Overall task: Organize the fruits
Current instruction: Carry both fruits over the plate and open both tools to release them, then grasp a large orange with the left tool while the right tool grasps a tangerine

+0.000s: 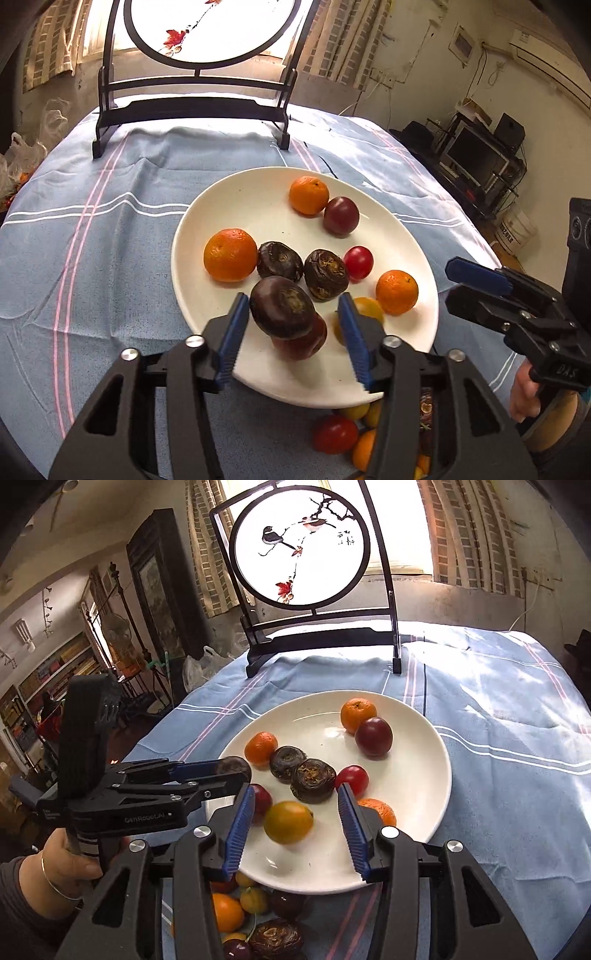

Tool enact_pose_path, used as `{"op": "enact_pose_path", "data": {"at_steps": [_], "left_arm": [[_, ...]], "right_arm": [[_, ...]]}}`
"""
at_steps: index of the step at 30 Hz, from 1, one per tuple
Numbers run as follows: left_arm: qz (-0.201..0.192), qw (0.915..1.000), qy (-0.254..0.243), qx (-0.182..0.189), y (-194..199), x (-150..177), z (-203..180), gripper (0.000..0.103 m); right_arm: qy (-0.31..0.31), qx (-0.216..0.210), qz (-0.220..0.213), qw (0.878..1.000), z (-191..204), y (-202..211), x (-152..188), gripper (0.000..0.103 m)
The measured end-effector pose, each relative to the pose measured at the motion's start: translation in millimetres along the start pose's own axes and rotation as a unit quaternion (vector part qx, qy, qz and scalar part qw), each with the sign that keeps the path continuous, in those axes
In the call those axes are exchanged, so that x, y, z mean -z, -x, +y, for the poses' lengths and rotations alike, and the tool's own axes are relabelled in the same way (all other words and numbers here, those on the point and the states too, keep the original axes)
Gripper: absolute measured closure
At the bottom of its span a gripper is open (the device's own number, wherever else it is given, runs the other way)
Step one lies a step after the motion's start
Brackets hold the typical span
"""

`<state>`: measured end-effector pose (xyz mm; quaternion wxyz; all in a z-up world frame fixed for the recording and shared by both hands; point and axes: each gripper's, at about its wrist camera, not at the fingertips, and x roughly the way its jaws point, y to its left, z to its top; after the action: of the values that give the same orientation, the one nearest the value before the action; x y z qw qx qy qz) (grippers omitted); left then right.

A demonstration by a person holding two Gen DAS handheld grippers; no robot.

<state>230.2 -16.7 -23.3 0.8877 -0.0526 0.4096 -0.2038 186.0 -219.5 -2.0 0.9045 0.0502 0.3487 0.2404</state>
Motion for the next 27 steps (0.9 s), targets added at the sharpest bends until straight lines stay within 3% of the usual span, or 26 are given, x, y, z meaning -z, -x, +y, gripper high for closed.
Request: {"op": "enact_pose_path", "data": {"at_steps": [4,6,11,15,22,24,27], "left_arm": [[-0.019,0.9995,-0.023,-0.004,26.9,19.0,-9.5,0.033],[-0.020,0.9990,-0.040,-0.001,43.3,37.6,-17.2,0.022],[0.018,0.9922,-0.123,0.001,66.0,97.9,-46.4,0.019],[0.027,0.9828,-0.180,-0.032,65.7,132.6,-63.3,0.020],[0.038,0.9841,-0.169,-0.040,43.0,138.3,-66.0,0.042],[0.054,0.9853,-0.162,-0.012,36.8,136.8,-67.4,0.061],[0.054,0.9835,-0.172,-0.016,35.3,137.6,-74.4,0.062]], "right_arm": [[0.001,0.004,-0.004,1.000,2.6,20.0,20.9,0.056],[0.003,0.003,-0.005,1.000,3.3,34.2,37.8,0.056],[-0.002,-0.002,-0.013,1.000,1.3,67.4,85.9,0.054],[-0.008,-0.002,-0.006,1.000,-0.1,76.4,116.5,0.054],[-0.027,-0.010,0.005,1.000,-3.3,74.2,136.8,0.054],[-0.018,-0.012,0.008,1.000,1.4,74.8,138.6,0.054],[0.002,-0.011,0.016,1.000,10.1,74.9,140.2,0.054]]}}
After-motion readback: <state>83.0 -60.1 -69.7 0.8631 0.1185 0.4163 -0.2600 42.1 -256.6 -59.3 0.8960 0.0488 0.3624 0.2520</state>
